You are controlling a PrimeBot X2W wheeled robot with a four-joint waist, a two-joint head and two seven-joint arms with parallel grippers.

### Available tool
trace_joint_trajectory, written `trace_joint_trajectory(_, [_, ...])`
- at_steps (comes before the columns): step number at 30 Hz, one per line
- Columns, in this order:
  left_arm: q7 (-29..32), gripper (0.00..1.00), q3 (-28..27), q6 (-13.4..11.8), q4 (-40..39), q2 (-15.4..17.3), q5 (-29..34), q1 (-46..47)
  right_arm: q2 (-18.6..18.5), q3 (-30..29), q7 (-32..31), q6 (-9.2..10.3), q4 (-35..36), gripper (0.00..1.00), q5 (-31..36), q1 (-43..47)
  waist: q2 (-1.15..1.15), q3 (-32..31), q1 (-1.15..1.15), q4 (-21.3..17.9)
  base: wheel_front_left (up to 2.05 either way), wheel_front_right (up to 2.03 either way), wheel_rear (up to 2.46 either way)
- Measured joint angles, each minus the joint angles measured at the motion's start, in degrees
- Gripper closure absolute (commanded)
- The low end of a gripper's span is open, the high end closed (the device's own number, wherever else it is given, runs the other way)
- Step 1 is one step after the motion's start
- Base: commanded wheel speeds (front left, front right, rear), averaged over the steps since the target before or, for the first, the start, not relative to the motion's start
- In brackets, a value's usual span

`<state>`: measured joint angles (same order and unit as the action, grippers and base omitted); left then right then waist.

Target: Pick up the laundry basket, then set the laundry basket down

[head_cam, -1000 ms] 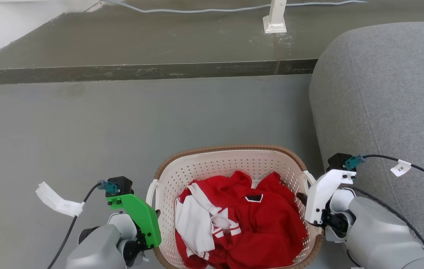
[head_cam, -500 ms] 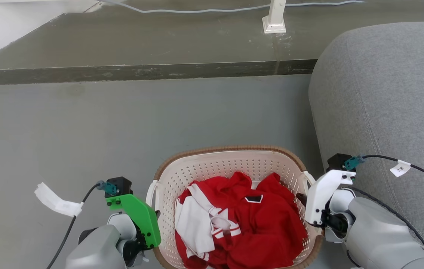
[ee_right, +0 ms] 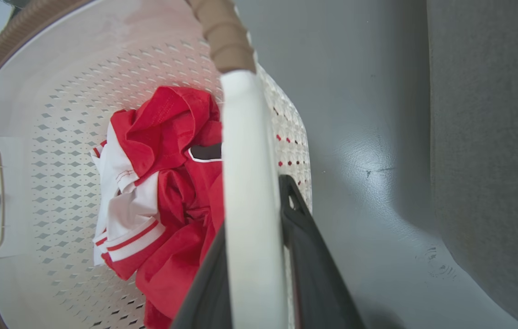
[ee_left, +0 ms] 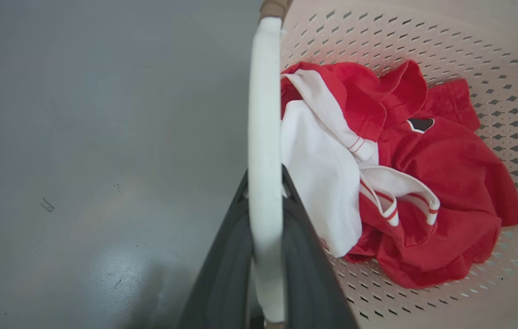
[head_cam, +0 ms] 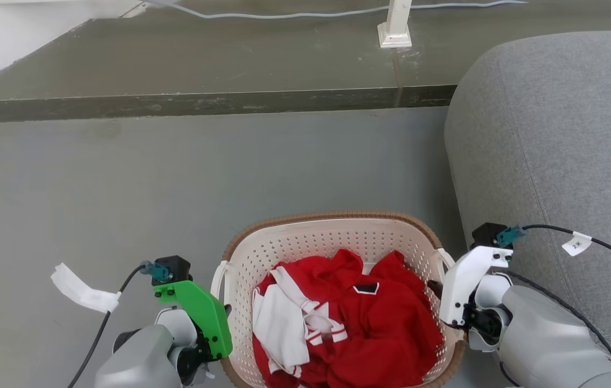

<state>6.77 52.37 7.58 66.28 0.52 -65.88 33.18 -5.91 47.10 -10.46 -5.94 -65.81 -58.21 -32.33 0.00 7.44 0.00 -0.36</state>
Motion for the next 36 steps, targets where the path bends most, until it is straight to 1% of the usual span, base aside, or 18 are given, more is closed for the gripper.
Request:
trace_joint_trajectory(10, [-0.03,1.0,0.55,0.0,-0.21,0.04,-0.27,0.35,-0.08,0.19,0.44,0.0,-0.03,1.0,-0.74,-0.02,0.0,1.56,0.0,0.08,0.0,0.0,0.0])
trace_joint_trajectory(16, [-0.35,1.0,1.03,0.0,-0.42,0.05,-0.25,2.22,-0.38,0.09,1.31,0.0,0.21,1.0,-1.29,-0.33,0.0,3.11,0.0,0.31,0.0,0.0,0.0])
trace_joint_trajectory(25, [-1.85,1.0,1.16,0.0,-0.67,0.05,-0.23,4.76,-1.18,-0.01,2.07,-0.01,1.15,1.0,-1.48,-2.45,0.0,6.88,0.0,0.92,0.0,0.0,0.0])
trace_joint_trajectory(36, [-5.78,1.0,1.18,-0.03,-1.4,0.09,0.21,8.06,-2.78,0.22,4.52,-0.01,3.45,1.0,-1.6,-5.55,0.0,13.19,0.0,1.19,0.0,0.0,0.0])
